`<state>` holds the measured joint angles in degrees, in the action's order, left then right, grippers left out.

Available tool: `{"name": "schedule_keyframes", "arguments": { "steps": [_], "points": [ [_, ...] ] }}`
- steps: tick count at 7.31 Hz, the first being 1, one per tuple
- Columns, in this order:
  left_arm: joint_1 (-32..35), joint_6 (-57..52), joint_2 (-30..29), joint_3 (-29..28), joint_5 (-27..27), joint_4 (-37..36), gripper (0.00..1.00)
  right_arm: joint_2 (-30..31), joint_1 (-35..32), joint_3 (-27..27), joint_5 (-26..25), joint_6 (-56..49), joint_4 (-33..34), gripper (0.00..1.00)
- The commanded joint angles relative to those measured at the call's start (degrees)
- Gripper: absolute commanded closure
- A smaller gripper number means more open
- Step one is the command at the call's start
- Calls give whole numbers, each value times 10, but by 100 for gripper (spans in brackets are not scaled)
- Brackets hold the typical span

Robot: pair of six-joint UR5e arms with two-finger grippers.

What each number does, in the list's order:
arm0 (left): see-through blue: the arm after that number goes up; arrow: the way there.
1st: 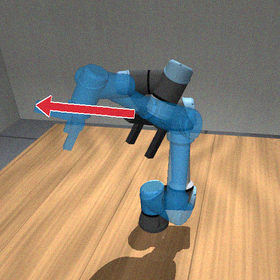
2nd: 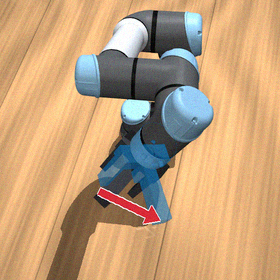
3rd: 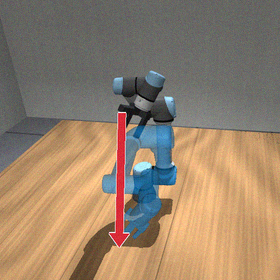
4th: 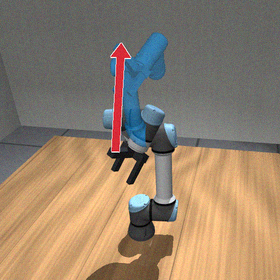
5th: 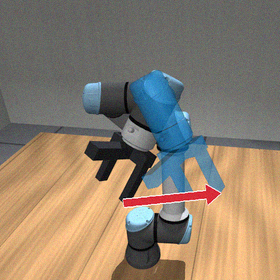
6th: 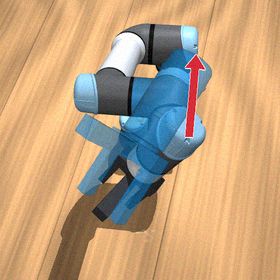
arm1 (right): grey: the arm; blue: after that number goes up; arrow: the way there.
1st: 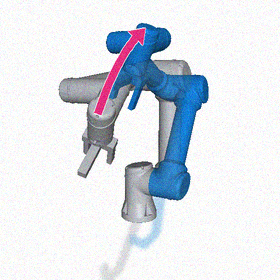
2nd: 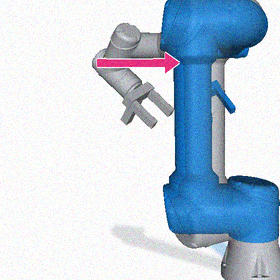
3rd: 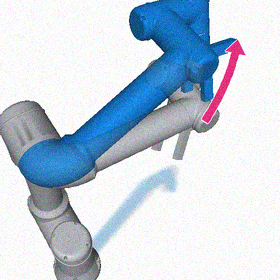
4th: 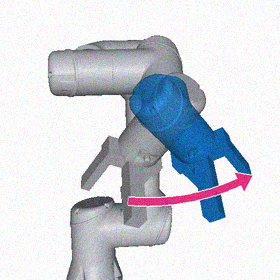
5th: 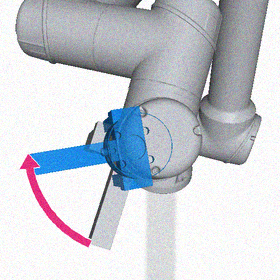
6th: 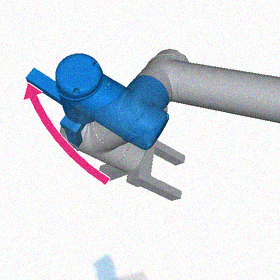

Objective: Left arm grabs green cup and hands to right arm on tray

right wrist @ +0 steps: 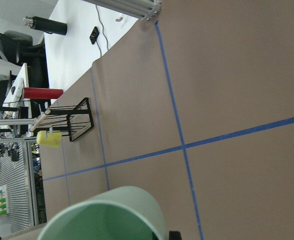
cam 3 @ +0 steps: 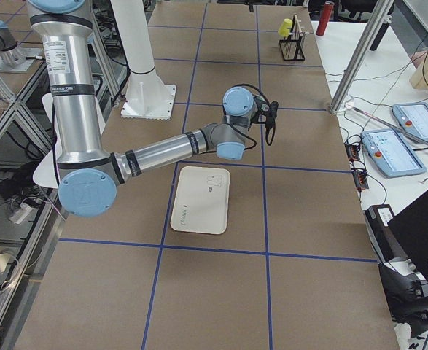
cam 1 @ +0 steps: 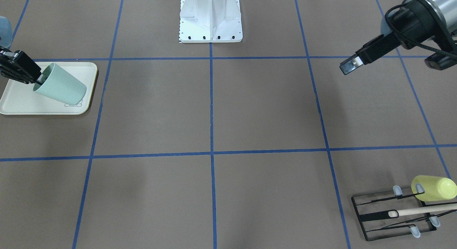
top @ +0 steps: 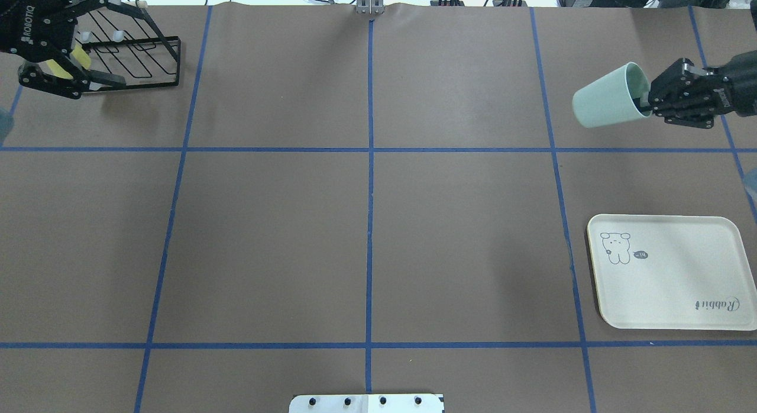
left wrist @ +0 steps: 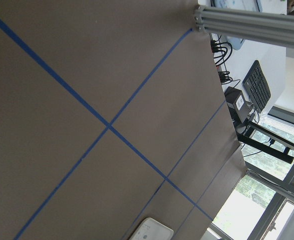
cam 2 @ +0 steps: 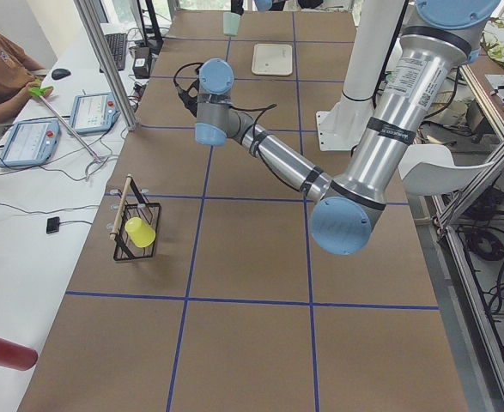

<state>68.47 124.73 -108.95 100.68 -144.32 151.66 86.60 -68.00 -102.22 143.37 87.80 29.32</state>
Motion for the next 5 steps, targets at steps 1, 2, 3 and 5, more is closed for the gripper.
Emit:
{"name": "schedule_keyframes", "arguments": {
  "steps": [1,2,3,5],
  "points": [
    [16,-101,16,4,-3,-71,0,98,1,-1,-2,-131,42,100],
    [16,-112,16,1,-3,-82,0,138,4,0,-12,-176,44,100],
    [17,-121,15,5,-2,-109,0,161,24,-1,-49,-238,97,100],
    [18,-124,16,6,-1,-114,0,189,55,-3,-94,-360,183,100]
  ]
}}
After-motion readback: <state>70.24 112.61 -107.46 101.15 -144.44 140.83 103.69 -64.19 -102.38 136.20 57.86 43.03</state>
